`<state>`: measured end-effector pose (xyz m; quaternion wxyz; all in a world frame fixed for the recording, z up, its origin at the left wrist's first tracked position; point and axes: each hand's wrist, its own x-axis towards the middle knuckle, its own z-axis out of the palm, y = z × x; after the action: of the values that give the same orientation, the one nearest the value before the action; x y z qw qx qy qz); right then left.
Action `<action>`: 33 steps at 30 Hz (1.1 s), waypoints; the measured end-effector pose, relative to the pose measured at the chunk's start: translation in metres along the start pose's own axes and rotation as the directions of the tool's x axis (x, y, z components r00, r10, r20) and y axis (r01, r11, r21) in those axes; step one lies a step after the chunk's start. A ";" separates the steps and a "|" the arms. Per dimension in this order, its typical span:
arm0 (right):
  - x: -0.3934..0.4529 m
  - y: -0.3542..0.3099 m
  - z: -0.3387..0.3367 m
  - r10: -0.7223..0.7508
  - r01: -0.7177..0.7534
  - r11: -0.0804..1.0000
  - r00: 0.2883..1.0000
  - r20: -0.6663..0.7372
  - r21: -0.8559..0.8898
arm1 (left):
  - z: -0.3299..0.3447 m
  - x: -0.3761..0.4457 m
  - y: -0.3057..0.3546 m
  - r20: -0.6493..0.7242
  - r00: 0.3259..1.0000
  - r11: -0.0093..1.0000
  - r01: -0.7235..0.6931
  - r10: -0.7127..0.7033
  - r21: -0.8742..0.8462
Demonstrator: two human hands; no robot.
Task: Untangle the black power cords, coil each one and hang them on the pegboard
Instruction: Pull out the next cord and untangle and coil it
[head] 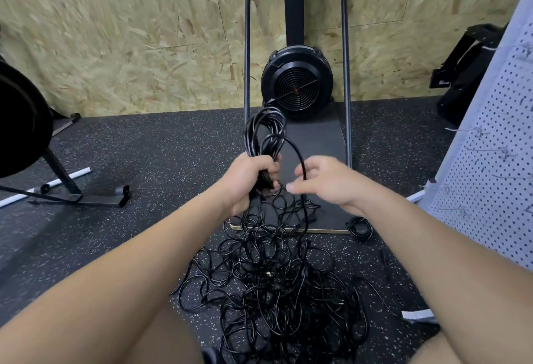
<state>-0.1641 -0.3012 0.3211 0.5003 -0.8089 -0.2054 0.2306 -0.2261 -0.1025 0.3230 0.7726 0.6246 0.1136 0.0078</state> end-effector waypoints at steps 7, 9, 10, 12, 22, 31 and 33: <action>-0.010 -0.013 0.000 -0.020 0.029 0.991 0.998 -0.067 0.129 | -0.013 0.005 0.002 -0.076 0.994 0.996 -0.075 0.079 0.055; -0.016 -0.033 0.002 -0.101 0.118 0.983 0.987 -0.121 0.138 | -0.016 0.003 0.002 -0.057 0.992 0.983 -0.099 0.109 0.153; -0.019 -0.041 0.004 -0.142 0.165 0.975 0.978 -0.156 0.149 | -0.017 0.001 0.001 -0.030 0.994 0.977 -0.101 0.109 0.190; -0.020 -0.055 0.001 -0.176 0.232 0.947 0.953 -0.245 0.223 | -0.015 -0.004 0.001 0.053 0.995 0.974 -0.099 0.090 0.206; -0.013 -0.048 -0.012 -0.282 0.301 0.952 0.798 -0.532 -0.053 | 0.019 -0.023 0.000 0.274 0.962 0.999 -0.012 -0.002 0.052; -0.006 -0.046 -0.006 -0.125 0.194 0.932 0.965 -0.231 0.308 | 0.027 -0.018 -0.007 0.267 0.962 0.898 -0.162 0.053 0.409; -0.003 -0.042 0.001 -0.141 0.229 0.949 0.923 -0.357 0.219 | 0.031 -0.021 -0.012 0.294 0.955 0.867 -0.170 0.028 0.468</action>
<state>-0.1711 -0.2850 0.3593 0.6478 -0.7417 -0.1612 0.0649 -0.2422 -0.1379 0.3207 0.5964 0.7991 -0.0301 -0.0690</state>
